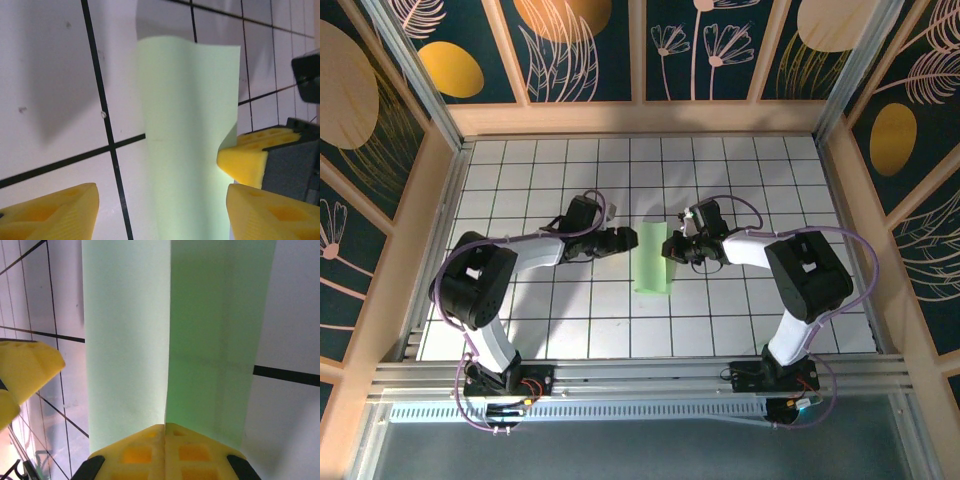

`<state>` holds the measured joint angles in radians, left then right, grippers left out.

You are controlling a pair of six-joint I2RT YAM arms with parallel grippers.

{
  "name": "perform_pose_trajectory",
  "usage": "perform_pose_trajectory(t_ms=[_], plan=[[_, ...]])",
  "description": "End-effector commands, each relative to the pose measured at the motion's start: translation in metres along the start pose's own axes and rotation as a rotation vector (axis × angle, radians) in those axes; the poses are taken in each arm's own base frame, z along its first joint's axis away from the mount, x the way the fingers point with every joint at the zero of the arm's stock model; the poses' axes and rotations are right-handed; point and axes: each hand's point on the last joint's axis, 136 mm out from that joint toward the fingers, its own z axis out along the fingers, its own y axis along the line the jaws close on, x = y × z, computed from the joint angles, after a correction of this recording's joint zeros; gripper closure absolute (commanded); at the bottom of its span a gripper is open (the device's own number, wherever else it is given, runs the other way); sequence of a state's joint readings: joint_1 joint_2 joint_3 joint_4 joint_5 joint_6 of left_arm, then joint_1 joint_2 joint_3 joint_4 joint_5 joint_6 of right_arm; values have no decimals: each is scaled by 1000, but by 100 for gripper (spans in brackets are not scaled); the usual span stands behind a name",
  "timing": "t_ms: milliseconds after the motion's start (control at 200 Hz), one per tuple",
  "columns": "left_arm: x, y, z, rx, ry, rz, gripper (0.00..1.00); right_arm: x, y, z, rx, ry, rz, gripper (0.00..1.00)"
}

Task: Fold a paper plane with a square sheet of paper (fold left side to right side)
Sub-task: First fold in half a square sheet of paper at the center of the table.

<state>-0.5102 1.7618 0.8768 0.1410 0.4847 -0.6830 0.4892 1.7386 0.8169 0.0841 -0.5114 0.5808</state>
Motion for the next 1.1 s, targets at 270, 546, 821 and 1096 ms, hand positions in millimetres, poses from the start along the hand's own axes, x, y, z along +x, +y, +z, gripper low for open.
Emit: perform_pose_trajectory(t_ms=[270, 546, 821, 1096], plan=[[16, 1, 25, -14, 84, 14, 41, -2, -6, 5, 66, 3, -32, 100], [23, 7, 40, -37, 116, -10, 49, -2, -7, 7, 78, 3, -34, 100], [23, 3, 50, -50, 133, 10, 56, -3, -8, 5, 89, -5, -35, 100], [35, 19, 60, -161, 168, 37, 61, -6, -5, 2, 92, -15, -41, 94]])
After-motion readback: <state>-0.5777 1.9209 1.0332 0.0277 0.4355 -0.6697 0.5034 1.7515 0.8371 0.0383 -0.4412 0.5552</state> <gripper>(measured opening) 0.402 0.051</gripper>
